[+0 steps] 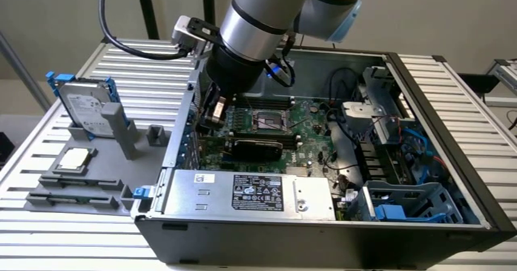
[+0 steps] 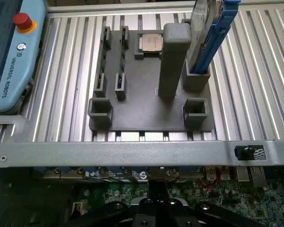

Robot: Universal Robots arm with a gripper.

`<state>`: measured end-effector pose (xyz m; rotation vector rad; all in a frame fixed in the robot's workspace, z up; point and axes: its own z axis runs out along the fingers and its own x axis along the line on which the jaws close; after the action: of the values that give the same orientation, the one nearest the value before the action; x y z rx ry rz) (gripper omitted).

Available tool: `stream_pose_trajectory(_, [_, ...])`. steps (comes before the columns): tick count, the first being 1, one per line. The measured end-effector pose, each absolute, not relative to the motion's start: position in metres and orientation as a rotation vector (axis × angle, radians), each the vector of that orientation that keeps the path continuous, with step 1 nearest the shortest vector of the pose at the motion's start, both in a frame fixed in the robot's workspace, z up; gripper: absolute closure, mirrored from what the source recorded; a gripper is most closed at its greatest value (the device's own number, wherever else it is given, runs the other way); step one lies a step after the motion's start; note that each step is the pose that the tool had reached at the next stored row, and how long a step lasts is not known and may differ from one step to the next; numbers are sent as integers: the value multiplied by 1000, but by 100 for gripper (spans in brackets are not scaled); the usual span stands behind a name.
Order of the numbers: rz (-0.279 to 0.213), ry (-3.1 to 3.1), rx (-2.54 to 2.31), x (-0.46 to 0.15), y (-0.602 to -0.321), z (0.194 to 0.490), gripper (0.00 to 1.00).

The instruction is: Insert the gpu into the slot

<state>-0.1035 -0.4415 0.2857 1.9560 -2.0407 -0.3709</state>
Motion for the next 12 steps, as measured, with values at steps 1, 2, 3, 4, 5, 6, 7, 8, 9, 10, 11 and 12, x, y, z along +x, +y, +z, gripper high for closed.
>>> stream_pose_trajectory(1, [-372,-2043,1954,-104,-441,286,89])
stream_pose_trajectory(2, [-372,-2044,1952,-104,-441,286,89])
stream_pose_trajectory(3, [-373,-2045,1950,-104,-441,286,89])
stream_pose_trajectory(4, [-374,-2046,1949,-104,-441,286,89])
stream_pose_trajectory(5, [-375,-2046,1948,-104,-441,286,89])
stream_pose_trajectory(6, [-376,-2046,1946,-104,-441,286,89])
stream_pose_trajectory(7, [-377,-2047,1945,-104,-441,286,89])
stream_pose_trajectory(8, [-379,-2047,1943,-104,-441,286,89])
stream_pose_trajectory(9, [-380,-2047,1941,-104,-441,286,89])
stream_pose_trajectory(10, [-382,-2046,1940,-104,-441,286,89])
stream_pose_trajectory(11, [-384,-2046,1938,-104,-441,286,89])
stream_pose_trajectory(12, [-387,-2045,1936,-104,-441,286,89])
